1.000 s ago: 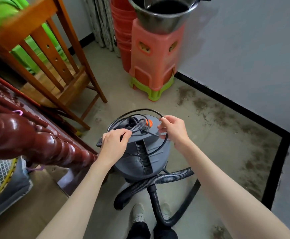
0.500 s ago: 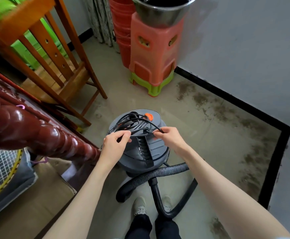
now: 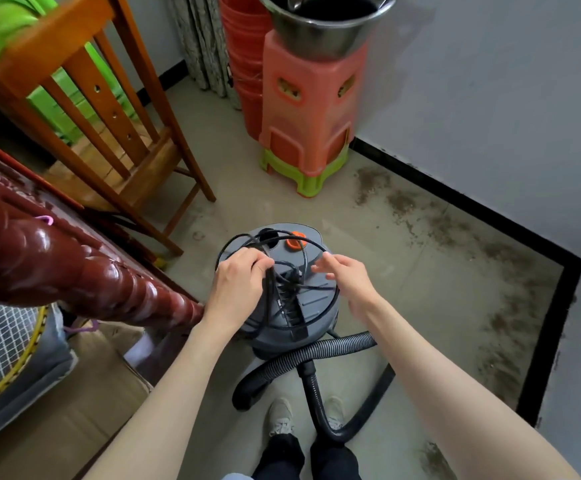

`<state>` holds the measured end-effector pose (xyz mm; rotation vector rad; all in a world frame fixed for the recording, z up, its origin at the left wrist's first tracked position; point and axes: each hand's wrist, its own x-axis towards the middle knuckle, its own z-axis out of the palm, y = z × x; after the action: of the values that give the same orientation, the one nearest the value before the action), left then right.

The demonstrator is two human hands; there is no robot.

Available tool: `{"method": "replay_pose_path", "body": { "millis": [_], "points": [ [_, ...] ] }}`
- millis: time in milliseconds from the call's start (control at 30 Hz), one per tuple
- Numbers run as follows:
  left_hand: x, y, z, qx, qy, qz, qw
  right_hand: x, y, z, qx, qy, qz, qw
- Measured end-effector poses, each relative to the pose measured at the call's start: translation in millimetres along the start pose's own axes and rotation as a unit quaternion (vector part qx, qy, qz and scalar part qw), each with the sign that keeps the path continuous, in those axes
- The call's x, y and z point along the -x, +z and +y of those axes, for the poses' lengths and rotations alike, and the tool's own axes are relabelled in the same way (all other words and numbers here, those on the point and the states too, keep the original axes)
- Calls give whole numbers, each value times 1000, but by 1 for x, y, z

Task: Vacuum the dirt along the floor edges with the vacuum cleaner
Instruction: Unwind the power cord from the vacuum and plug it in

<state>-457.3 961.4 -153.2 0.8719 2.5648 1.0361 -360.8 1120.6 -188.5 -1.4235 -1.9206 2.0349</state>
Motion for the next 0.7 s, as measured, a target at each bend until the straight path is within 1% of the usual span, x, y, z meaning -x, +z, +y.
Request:
{"method": "replay_pose_path", "body": {
  "millis": [100,167,200,267,333,400,467,567,633,700],
  "points": [
    [-2,-8,-2,-5,-5,33,999,-5,-3,-5,-33,6,30,999],
    [-3,-14,-2,-14,1,29,999,-10,-8,-15,-71,10,50,996],
    [-3,-17,-1,-17,7,27,999,-12,-10,-21,-72,8,51,996],
    [-5,-22,4,-7,21,41,999,-16,-12,-26,-57,8,34,998],
    [-10,-27,12,8,22,67,998,-17,-9,-25,-50,20,-4,999],
    [-18,-31,20,48,-1,93,994,-15,-2,-20,-31,39,-27,998],
    [-24,-34,27,117,-40,108,986,-13,2,-15,-5,42,-27,999],
    [-30,-34,34,191,-70,107,973,-9,3,-16,66,7,-12,998],
    [-31,-35,36,211,-72,101,970,-3,1,-24,56,-30,3,998],
    [-31,-35,36,205,-64,90,972,7,-1,-35,-11,-42,-14,999]
  ]
}}
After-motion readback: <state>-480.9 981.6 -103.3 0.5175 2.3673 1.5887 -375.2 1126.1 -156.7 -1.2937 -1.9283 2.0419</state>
